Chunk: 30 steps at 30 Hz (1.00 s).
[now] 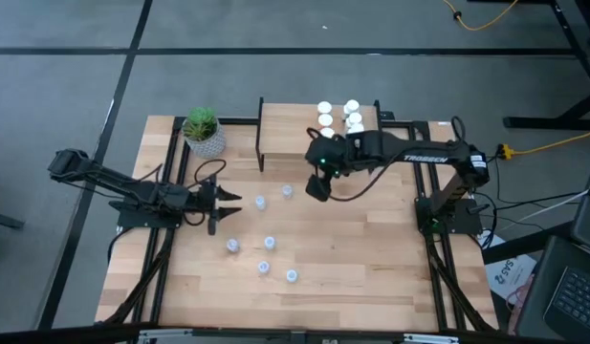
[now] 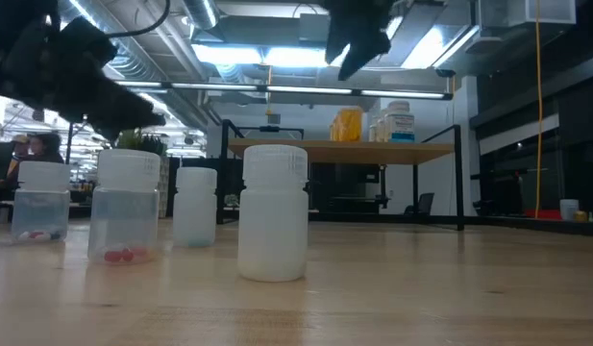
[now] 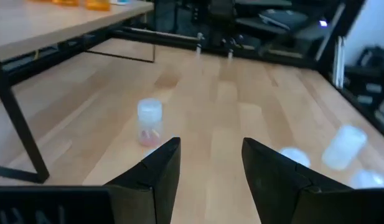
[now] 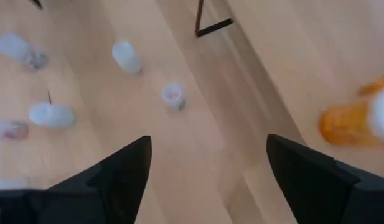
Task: Pick and place medicine bottles onto shelf by color
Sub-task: Put the top transparent pill bottle on the shelf
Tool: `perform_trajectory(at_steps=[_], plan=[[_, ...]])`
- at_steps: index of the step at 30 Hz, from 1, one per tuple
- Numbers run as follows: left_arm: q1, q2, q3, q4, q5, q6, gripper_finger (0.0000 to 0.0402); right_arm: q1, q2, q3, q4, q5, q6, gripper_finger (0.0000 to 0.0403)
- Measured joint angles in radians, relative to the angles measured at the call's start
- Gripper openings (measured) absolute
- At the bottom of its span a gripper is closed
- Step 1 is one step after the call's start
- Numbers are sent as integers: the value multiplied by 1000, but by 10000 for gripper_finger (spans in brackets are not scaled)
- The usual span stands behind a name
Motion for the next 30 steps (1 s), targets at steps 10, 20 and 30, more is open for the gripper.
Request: perform_trajectory(at_steps=[10,20,30], plan=[[54,94,382,-477,-73,15,165,52,0,-204,-129,-43,22,317],[315,420,699,-594,214,9,165,164,-31,-345,-371,-68,-62,317],[419,780,850,-596,325,149,165,252,-449,-711,-161,-67,156,317]])
